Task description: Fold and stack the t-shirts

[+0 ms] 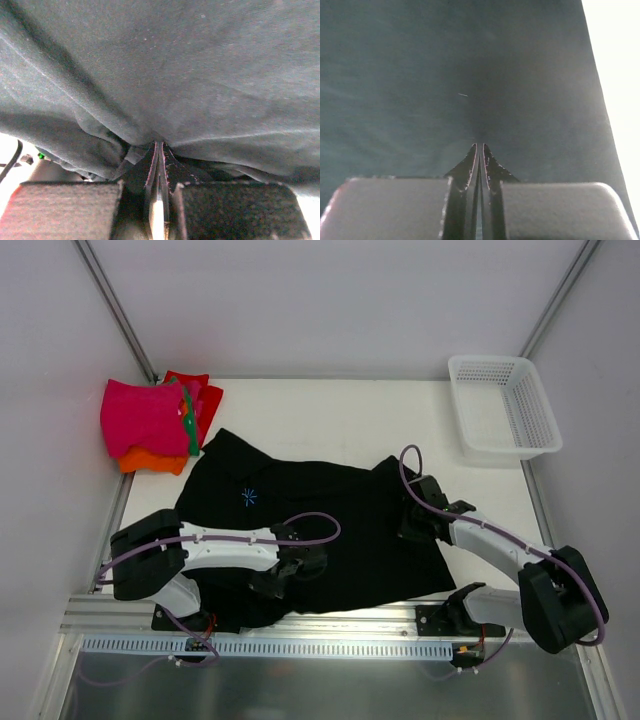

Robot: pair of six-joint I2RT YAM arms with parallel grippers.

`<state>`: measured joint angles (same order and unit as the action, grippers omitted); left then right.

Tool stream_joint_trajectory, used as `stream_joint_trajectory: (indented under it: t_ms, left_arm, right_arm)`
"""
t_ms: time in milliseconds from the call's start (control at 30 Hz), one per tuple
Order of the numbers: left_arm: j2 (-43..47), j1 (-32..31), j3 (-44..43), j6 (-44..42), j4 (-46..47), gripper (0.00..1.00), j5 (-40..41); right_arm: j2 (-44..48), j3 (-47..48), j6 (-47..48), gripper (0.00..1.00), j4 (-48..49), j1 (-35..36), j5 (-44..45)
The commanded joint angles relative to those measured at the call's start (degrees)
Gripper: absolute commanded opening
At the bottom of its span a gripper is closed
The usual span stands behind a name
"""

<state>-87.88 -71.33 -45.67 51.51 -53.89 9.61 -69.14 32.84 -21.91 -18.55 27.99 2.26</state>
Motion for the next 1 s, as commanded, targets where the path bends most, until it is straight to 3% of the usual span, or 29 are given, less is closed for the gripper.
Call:
stream_joint_trajectory:
  t_ms: [0, 167, 333, 500, 700, 967]
  left_arm:
    - [2.8, -0.9, -1.6, -0.3, -0.3, 0.0, 1.6]
    - [3.8, -0.9, -1.4, -0.2, -0.3, 0.0, 1.6]
    - [6.3, -0.9, -0.6, 0.2, -0.4, 0.0, 1.5]
    - [9.2, -0.9, 1.1, 1.1, -0.4, 0.0, 1.2]
    - [10.5, -0.9, 1.6, 1.5, -0.4, 0.0, 1.4]
    - [10.8, -1.0, 2.3, 1.7, -0.4, 0.0, 1.4]
  right_arm:
    - [-2.3, -3.5, -2.6, 0.01, 2.8, 0.6, 0.8]
    - [-3.8, -6.0, -4.6, 0.01, 4.6, 2.4, 1.2]
    - [-3.2, -5.3, -11.1, 0.0, -0.4, 7.5, 7.1]
    - [0.8, -3.8, -20.9, 0.01, -13.6, 12.8, 15.7]
    - [7.9, -3.6, -32.2, 0.01, -22.3, 21.4, 20.1]
    - [6.2, 0.2, -39.3, 0.01, -36.4, 25.3, 25.6]
